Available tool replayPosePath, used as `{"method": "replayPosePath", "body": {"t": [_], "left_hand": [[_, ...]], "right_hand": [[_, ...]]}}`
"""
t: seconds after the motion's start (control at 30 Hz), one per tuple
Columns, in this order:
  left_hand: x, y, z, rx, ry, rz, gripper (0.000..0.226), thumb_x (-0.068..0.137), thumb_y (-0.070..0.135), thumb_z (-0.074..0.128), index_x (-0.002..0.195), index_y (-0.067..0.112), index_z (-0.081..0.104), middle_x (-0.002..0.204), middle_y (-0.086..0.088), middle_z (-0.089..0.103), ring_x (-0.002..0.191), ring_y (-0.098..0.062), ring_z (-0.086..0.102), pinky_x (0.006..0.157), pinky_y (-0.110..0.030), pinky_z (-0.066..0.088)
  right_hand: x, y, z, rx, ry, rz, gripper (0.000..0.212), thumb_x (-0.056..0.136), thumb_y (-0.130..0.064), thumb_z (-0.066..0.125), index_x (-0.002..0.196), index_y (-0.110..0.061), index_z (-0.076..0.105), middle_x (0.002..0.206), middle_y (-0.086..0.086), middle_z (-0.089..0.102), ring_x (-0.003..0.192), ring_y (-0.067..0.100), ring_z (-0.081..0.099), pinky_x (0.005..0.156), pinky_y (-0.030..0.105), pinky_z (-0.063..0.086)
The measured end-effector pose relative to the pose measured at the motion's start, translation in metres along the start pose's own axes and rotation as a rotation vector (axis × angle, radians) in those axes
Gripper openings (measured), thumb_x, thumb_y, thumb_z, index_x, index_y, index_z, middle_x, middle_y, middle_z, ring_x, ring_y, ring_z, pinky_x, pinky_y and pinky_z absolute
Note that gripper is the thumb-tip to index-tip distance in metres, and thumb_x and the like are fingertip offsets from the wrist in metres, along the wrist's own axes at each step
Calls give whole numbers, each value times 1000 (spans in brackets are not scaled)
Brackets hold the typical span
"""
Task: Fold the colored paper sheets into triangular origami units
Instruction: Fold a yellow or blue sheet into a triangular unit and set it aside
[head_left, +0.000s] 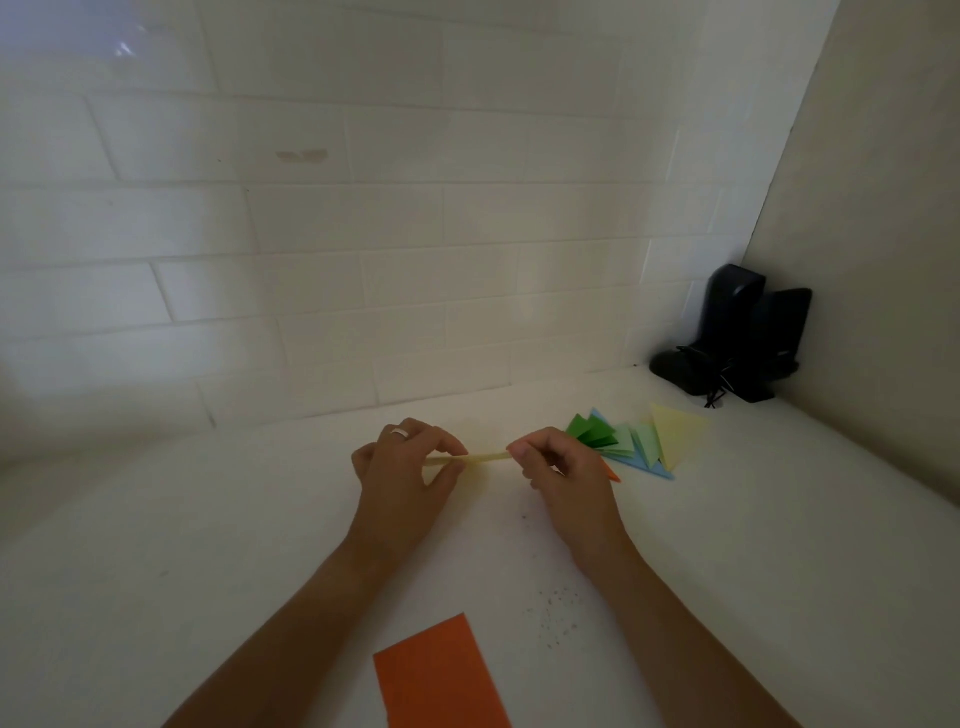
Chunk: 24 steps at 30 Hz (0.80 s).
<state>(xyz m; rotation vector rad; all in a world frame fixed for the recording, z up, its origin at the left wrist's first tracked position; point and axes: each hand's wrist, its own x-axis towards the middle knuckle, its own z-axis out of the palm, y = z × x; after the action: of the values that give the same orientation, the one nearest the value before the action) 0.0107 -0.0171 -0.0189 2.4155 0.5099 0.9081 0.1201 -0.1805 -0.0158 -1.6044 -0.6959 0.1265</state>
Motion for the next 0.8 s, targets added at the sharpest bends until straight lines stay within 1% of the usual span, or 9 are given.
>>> {"method": "replayPosePath", "body": {"t": [0.07,0.23,0.4,0.5,0.53,0.6,0.7,0.77,0.8], "left_hand": [[1,0,1,3,16,10,5,93,36,66,93,39,70,98,19,62,103,-4,54,85,-28,16],[3,3,-1,5,95,7,13,92,28,75,90,40,69,88,23,62,92,-1,54,85,-32,20],[3,3,-1,12,201,5,8,86,33,76,90,40,73,101,19,62,105,-4,50,88,-29,16],[3,6,-4,-97,276,23,18,85,35,69,103,38,70,106,18,60,105,-2,53,91,-30,24],[3,7,-6,-161,287,27,20,88,32,68,108,35,69,103,16,61,101,-1,55,91,-32,32],[3,8,-9,-289,288,36,17,94,21,67,111,26,66,88,9,61,84,-7,60,78,-27,46],[1,10,-9,-334,230,-33,18,96,9,67,105,25,66,64,3,54,60,-15,56,58,-24,46],[-1,10,-7,-318,194,-78,20,94,5,66,100,24,68,61,6,52,57,-12,54,57,-19,43],[-1,8,-6,-291,185,-95,21,92,4,66,98,24,69,67,8,55,62,-9,55,63,-20,45]], "right_hand": [[-1,-1,1,51,2,21,10,98,-17,66,91,-13,73,78,-4,68,74,4,63,69,19,52],[-1,0,2,117,-1,15,11,98,-4,64,101,-13,71,81,4,72,72,15,68,69,24,56],[-2,0,3,82,1,-17,8,99,-5,64,95,-9,70,78,8,73,76,20,73,71,25,59],[-1,1,3,97,17,4,10,100,-5,61,93,-8,68,79,9,72,73,17,71,70,24,57],[-1,1,2,104,26,22,11,101,-5,60,93,-7,67,79,9,71,70,14,68,68,22,55],[0,2,0,112,30,62,11,100,-5,58,91,-6,65,78,8,69,67,11,63,65,20,52],[0,4,0,52,22,78,12,99,-5,57,89,-9,63,74,1,66,64,9,58,62,20,50],[0,5,0,-12,14,70,15,98,-6,58,87,-14,64,77,5,66,64,9,57,63,21,49],[0,5,1,-45,4,59,16,98,-6,58,87,-16,65,79,6,67,64,9,56,63,21,49]]}}
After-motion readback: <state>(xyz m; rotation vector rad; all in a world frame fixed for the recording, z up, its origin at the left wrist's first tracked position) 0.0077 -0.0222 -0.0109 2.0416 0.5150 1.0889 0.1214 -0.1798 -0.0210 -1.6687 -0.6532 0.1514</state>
